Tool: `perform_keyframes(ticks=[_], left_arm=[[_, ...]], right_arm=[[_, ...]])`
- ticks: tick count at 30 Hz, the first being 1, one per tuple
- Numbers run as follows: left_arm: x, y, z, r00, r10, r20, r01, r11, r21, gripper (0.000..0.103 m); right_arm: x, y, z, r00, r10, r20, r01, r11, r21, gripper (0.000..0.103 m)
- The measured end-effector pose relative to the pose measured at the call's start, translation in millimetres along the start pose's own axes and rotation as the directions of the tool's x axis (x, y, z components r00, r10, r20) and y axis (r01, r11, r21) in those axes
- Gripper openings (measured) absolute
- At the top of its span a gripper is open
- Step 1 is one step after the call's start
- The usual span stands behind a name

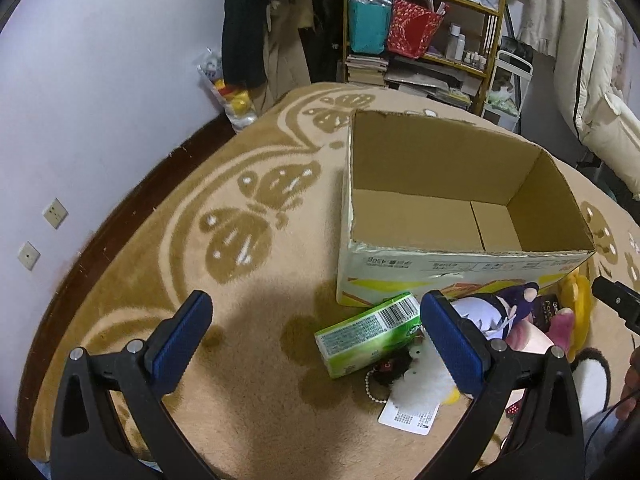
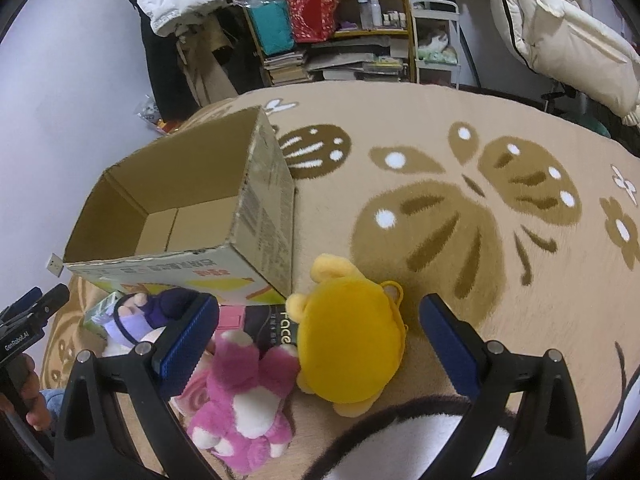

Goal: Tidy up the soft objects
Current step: 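Lower the right tool onto the yellow plush while the left tool approaches the green tissue pack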

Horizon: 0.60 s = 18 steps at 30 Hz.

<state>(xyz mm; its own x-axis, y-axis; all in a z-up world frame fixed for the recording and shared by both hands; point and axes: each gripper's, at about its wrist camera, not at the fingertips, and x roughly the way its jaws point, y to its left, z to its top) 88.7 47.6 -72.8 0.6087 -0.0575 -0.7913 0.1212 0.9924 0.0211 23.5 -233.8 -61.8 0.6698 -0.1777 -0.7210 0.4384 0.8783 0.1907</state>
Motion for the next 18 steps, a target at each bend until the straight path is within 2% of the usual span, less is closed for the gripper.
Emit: perform_keyframes(ticks=[13, 15, 18], left_arm=[[21, -12, -3, 0.999, 0.005, -0.051, -0.002, 0.998, 0.061, 0.103], [24, -14, -3, 0.998, 0.008, -0.055, -0.005, 0.998, 0.062, 0.103], [27, -17, -4, 0.998, 0.016, -0.055, -0.012, 0.997, 0.075, 0.103]], right_arm=[[21, -19, -2, 0.996, 0.008, -0.085, -0.001, 0.997, 0.077, 0.103], [26, -20, -3, 0.994, 0.017, -0.112, -0.007, 0.996, 0.087, 0.099], [36, -21, -8, 0.987, 0.023, -0.158, -0.008, 0.995, 0.097, 0.087]])
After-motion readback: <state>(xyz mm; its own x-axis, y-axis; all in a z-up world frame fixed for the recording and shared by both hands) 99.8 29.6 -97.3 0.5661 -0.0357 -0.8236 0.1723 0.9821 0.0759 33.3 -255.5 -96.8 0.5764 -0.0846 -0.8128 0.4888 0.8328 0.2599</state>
